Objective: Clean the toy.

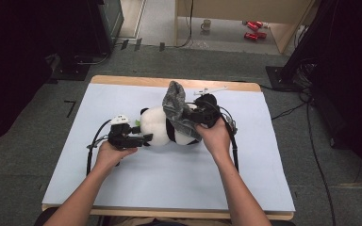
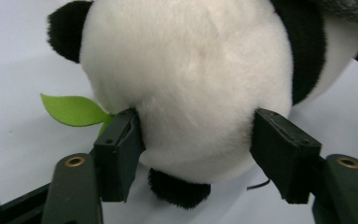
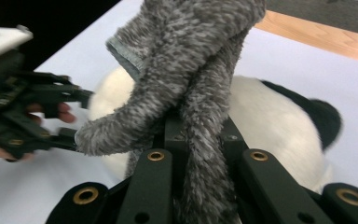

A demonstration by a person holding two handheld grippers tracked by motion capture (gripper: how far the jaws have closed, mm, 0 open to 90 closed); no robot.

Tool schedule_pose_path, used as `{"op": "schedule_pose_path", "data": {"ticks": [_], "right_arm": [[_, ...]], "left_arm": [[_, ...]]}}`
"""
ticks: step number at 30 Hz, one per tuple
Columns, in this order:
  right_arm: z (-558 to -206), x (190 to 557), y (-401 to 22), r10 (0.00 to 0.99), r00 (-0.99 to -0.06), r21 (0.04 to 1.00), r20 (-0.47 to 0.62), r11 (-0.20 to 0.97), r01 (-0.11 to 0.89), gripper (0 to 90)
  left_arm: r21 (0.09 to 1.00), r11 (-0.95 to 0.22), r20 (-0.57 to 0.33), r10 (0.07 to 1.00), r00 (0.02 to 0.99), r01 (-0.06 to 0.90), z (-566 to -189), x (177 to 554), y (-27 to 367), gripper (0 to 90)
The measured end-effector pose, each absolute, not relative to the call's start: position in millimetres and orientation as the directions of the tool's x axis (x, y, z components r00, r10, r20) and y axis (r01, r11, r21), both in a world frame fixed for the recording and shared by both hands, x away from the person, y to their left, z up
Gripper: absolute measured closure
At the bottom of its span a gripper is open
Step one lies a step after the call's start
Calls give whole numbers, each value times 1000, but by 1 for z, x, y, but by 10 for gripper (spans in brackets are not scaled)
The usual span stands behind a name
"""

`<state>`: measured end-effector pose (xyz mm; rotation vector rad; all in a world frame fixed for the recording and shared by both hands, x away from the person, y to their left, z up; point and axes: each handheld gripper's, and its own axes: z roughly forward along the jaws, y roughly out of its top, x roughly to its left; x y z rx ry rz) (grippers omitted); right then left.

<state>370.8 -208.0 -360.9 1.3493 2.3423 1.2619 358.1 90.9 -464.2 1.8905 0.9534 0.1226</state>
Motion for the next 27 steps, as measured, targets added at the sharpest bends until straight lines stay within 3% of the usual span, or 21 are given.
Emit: {"op": "schedule_pose_path", "data": {"ticks": [9, 17, 27], "right_arm": [[-346, 368, -167, 686, -658, 753, 309, 246, 611, 800], [-352, 375, -131, 630, -681, 747, 373, 232, 623, 800], [-385, 386, -124, 709, -649, 685, 275, 329, 650, 796]], "left_arm": [[811, -172, -314, 679, 664, 559, -458, 356, 86, 599], [821, -169, -307, 674, 672, 545, -455, 354, 84, 638], [809, -192, -297, 683, 667, 556, -455, 354, 81, 655]]}}
